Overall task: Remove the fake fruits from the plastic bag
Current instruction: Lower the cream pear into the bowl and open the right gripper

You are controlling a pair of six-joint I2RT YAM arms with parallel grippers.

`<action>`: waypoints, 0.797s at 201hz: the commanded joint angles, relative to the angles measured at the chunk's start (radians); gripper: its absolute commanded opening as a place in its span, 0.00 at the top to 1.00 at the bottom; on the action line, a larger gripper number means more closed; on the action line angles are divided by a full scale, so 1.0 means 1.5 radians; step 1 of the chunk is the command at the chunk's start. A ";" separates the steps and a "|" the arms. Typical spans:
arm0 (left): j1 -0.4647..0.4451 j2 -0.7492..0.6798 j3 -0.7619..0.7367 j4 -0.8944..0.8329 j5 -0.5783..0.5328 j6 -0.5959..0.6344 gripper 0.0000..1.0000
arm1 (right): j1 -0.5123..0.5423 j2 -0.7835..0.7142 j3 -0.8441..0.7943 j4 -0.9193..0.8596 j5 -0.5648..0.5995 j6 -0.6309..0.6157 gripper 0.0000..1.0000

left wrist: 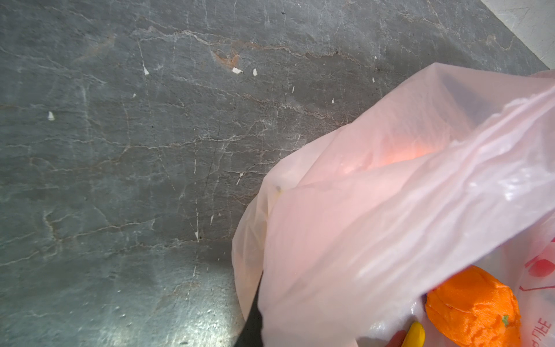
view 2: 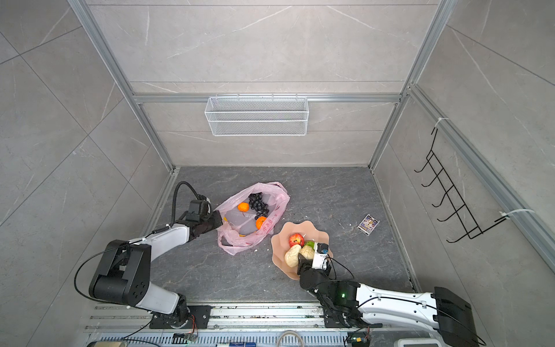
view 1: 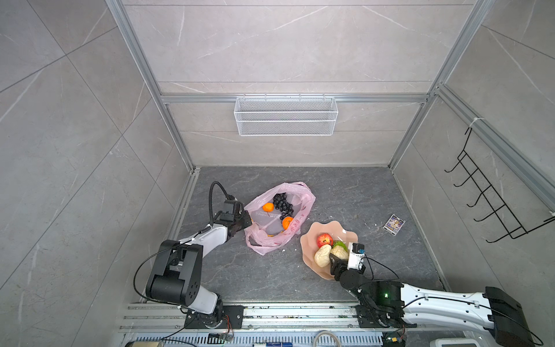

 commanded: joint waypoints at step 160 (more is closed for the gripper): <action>0.001 -0.001 0.008 0.015 -0.006 0.001 1.00 | 0.005 -0.016 0.015 -0.051 0.049 0.031 0.23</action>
